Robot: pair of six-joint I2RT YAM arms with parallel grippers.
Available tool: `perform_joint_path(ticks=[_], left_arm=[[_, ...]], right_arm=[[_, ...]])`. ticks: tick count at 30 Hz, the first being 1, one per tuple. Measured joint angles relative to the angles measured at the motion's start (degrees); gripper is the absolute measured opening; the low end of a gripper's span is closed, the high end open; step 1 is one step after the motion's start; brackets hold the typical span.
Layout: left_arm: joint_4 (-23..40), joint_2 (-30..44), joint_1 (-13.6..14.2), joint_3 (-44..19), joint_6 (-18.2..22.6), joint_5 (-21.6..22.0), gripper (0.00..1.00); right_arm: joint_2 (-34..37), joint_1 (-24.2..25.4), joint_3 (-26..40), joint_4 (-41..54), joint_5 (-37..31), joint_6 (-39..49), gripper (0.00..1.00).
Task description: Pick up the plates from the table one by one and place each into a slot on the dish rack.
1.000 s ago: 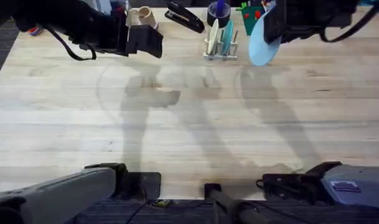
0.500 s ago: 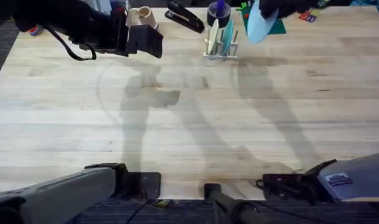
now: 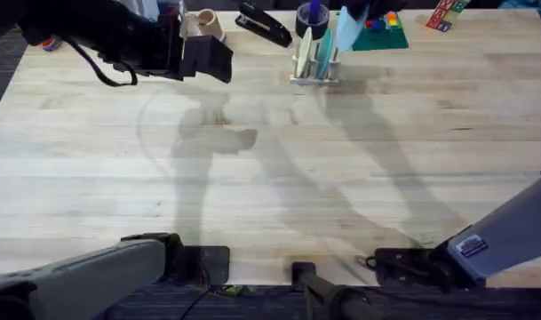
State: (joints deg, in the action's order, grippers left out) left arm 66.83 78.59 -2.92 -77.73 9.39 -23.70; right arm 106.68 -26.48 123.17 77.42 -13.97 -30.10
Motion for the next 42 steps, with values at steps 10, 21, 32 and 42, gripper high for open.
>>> perform_joint_path(ticks=[10, 21, 32, 42], left_arm=[[0.0, 0.0, 0.0, 0.0, 0.0, 0.0, 0.995], [0.0, 0.0, 0.0, 0.0, 0.0, 0.0, 0.995], [0.0, 0.0, 0.0, 0.0, 0.0, 0.0, 0.995], [-0.02, 0.0, 0.0, 0.0, 0.0, 0.0, 0.995]], right_arm=[[3.35, -0.09, 0.07, -5.61, -0.05, -0.35, 0.032], [7.59, -0.09, 0.23, -7.3, -0.18, -0.38, 0.032], [10.47, -0.09, 0.27, -9.42, -1.54, -0.84, 0.032], [15.01, -0.09, 0.53, -10.56, -2.93, -1.86, 0.03]])
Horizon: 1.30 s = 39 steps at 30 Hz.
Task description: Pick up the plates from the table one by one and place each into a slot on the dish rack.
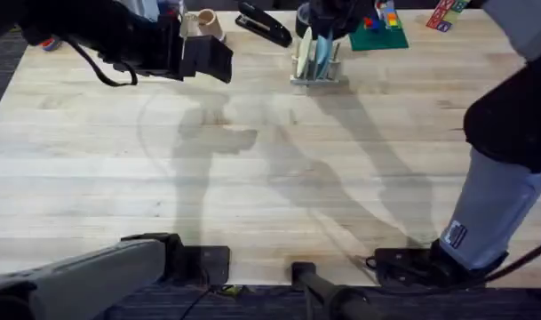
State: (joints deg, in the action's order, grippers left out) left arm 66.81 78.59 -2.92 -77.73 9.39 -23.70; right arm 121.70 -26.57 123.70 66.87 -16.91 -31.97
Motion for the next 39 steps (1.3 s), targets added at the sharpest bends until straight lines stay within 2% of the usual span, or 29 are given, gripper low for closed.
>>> perform_joint_path(ticks=[13, 39], left_arm=[[0.0, 0.0, 0.0, 0.0, 0.0, 0.0, 0.995], [-0.11, 0.0, 0.0, 0.0, -0.02, 0.0, 0.995]], right_arm=[[3.2, -0.02, 0.02, -1.01, 0.0, -0.26, 0.03], [5.22, -0.28, 0.06, -1.61, -0.24, -0.26, 0.03]])
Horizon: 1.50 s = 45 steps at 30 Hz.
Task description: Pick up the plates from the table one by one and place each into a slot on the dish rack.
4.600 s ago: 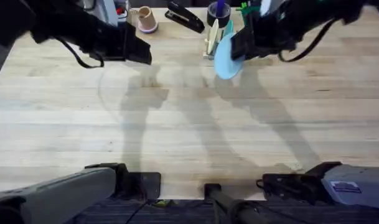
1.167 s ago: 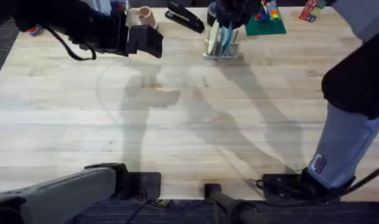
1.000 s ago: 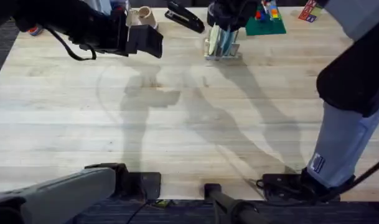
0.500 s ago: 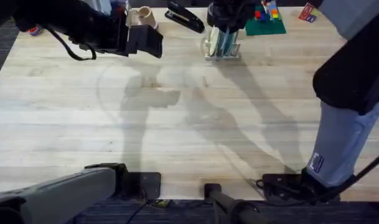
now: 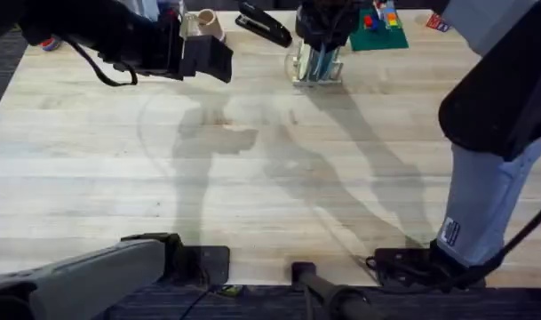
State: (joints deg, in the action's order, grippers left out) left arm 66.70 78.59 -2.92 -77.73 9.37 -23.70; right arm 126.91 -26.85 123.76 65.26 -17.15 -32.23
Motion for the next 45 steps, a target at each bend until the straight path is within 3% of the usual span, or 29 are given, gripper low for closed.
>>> perform_joint_path(ticks=[7, 18, 22, 27, 32, 35, 39, 41, 45], left_arm=[[0.0, 0.0, 0.0, 0.0, 0.0, 0.0, 0.995], [0.0, 0.0, 0.0, 0.0, 0.0, 0.0, 0.995], [0.0, 0.0, 0.0, 0.0, 0.0, 0.0, 0.995], [0.0, 0.0, 0.0, 0.0, 0.0, 0.0, 0.995], [0.0, 0.0, 0.0, 0.0, 0.0, 0.0, 0.995], [0.0, 0.0, 0.0, 0.0, 0.0, 0.0, 0.995], [0.0, 0.0, 0.0, 0.0, 0.0, 0.0, 0.995], [0.0, 0.0, 0.0, 0.0, 0.0, 0.0, 0.995], [0.0, 0.0, 0.0, 0.0, 0.0, 0.0, 0.995]], right_arm=[[0.01, 0.0, 0.0, -0.03, 0.01, -0.2, 0.133], [0.02, 0.0, 0.66, 1.18, 0.02, -0.39, 0.181], [0.13, 0.02, 4.71, 4.77, 0.0, -0.39, 0.184], [0.12, 0.02, 14.44, 10.21, -0.04, -0.05, 0.218], [0.11, 0.02, 21.99, 15.12, -0.66, 0.71, 0.379], [0.11, 0.02, 24.91, 18.47, -1.09, 1.14, 0.622], [0.11, 0.02, 26.72, 23.0, -1.16, 1.78, 0.817], [0.11, 0.02, 26.84, 24.68, -1.27, 3.06, 0.961], [0.11, 0.02, 26.84, 27.05, -1.29, 6.3, 0.994]])
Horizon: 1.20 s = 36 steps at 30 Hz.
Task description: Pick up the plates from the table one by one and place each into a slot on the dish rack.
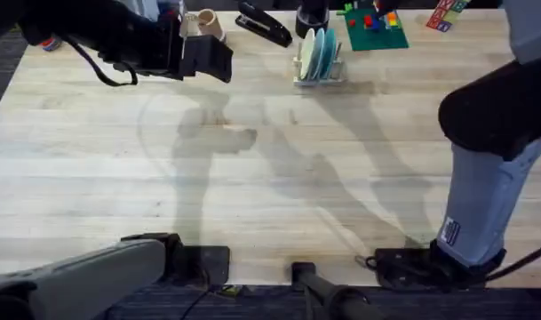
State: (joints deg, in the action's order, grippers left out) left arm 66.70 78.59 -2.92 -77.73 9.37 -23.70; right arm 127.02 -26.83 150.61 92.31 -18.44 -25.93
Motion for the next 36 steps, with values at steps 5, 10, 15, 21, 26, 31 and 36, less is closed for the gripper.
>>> perform_joint_path(ticks=[5, 10, 15, 21, 26, 31, 36], left_arm=[[0.0, 0.0, 0.0, 0.0, 0.0, 0.0, 0.995], [0.0, 0.0, 0.0, 0.0, -0.06, 0.0, 0.995], [0.0, 0.0, 0.0, 0.0, -0.13, 0.0, 0.995], [0.0, 0.0, 0.0, 0.0, -0.13, 0.0, 0.995], [0.0, 0.0, 0.0, 0.0, -0.13, 0.94, 0.995], [0.0, 0.0, 0.0, 0.0, -0.13, 2.58, 0.995], [-0.04, 0.0, 0.0, 0.0, -0.13, 2.97, 0.995]], right_arm=[[-0.02, 0.0, 0.0, 0.33, 0.07, 2.44, 0.994], [-1.63, 0.0, -1.75, 0.35, 0.34, 3.29, 0.994], [-8.43, 0.56, -11.31, 0.33, 0.52, 3.78, 0.995], [-19.15, 2.27, -26.47, -0.02, 0.44, 5.26, 0.994], [-28.23, 2.43, -37.7, -5.45, 0.46, 7.16, 0.994], [-37.07, 2.4, -49.46, -15.94, 0.52, 7.32, 0.995], [-43.31, 2.4, -57.05, -20.51, 0.51, 7.1, 0.995]])
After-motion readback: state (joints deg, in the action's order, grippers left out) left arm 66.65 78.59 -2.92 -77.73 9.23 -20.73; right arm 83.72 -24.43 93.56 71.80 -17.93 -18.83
